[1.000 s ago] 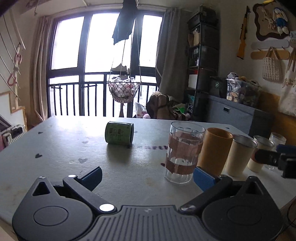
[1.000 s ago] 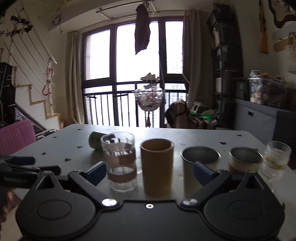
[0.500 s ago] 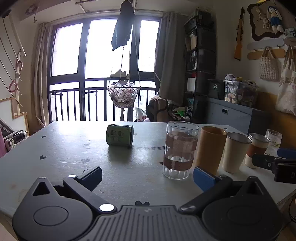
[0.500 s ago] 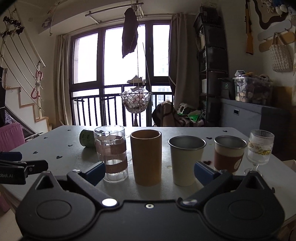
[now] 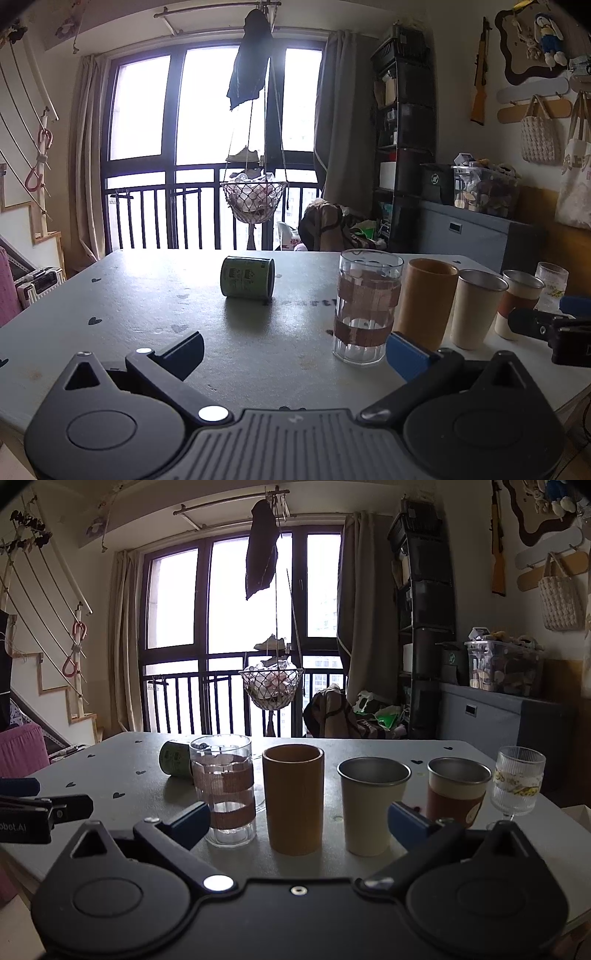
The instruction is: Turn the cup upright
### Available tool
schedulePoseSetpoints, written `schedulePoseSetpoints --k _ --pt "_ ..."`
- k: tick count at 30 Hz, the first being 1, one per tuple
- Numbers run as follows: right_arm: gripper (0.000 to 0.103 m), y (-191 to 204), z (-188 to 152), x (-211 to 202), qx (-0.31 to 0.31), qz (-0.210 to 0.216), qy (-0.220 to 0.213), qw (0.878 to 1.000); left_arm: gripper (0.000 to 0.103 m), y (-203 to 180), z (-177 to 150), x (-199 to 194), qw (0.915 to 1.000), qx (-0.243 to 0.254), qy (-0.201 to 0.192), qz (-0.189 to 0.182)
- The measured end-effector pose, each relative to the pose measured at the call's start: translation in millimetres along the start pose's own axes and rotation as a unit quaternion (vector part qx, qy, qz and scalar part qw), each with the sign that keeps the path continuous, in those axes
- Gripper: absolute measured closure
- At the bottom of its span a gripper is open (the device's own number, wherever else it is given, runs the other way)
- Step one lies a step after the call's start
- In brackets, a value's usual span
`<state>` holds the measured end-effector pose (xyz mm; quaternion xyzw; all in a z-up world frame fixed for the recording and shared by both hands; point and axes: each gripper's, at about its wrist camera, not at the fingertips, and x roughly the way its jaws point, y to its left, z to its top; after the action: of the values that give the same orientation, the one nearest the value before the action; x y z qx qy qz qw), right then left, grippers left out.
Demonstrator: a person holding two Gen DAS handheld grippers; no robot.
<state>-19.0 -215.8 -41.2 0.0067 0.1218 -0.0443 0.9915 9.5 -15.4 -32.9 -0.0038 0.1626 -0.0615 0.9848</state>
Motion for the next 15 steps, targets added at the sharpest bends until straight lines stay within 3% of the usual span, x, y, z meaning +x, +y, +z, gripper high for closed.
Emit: schedulePoseSetpoints --k 15 --pt "0.0 0.1 0.3 -0.3 0.0 0.0 0.001 1.0 0.0 2.0 0.9 -0.8 1.0 -0.001 0.0 0.002"
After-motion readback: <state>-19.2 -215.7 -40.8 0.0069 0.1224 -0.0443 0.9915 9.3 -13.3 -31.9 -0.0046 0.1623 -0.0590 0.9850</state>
